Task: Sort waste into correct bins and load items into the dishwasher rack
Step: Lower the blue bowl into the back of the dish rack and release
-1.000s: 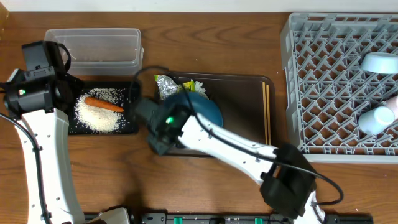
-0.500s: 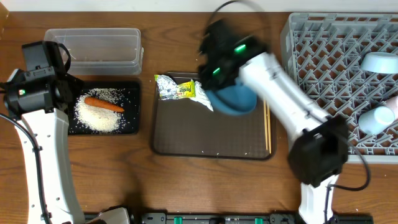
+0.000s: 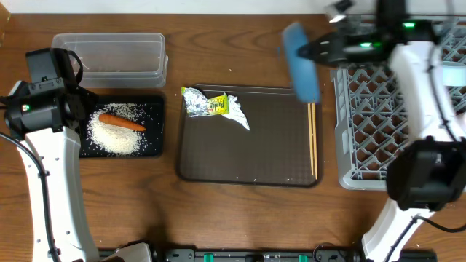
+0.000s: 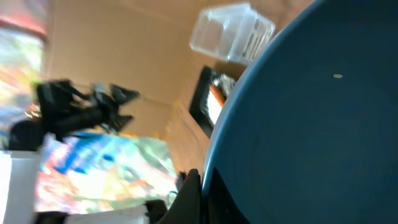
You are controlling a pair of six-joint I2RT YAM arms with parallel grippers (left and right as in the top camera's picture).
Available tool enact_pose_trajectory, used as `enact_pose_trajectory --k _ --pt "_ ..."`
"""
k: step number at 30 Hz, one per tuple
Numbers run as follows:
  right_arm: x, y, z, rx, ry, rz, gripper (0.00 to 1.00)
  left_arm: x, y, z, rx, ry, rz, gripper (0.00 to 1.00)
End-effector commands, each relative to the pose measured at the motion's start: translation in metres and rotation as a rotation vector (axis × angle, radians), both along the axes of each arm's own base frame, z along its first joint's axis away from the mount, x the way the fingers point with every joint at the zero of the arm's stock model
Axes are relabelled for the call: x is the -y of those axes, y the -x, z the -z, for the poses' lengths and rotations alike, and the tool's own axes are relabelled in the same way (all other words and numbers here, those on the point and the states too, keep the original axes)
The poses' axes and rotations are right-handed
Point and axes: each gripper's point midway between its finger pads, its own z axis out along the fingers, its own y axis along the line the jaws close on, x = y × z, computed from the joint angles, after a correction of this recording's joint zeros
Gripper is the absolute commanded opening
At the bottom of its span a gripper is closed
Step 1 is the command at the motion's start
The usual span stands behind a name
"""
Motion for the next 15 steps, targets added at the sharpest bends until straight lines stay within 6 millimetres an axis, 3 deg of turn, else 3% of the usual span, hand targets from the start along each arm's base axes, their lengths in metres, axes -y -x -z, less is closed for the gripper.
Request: enact_pose_trajectory --k 1,8,15 --pt "0.043 0.006 -0.039 0.153 -0.099 0.04 0.01 -0.004 0.002 -0.004 -0.005 -0.025 -0.009 1.0" --pt "0.136 0.007 -0.038 0.208 -0.077 0.235 0.01 -0.004 0.002 -0.004 -0.005 -0.025 -0.009 1.0" --pt "0.21 0.016 -0.059 0.351 -0.135 0.383 0.01 -0.004 0.002 -0.004 -0.005 -0.025 -0.009 1.0"
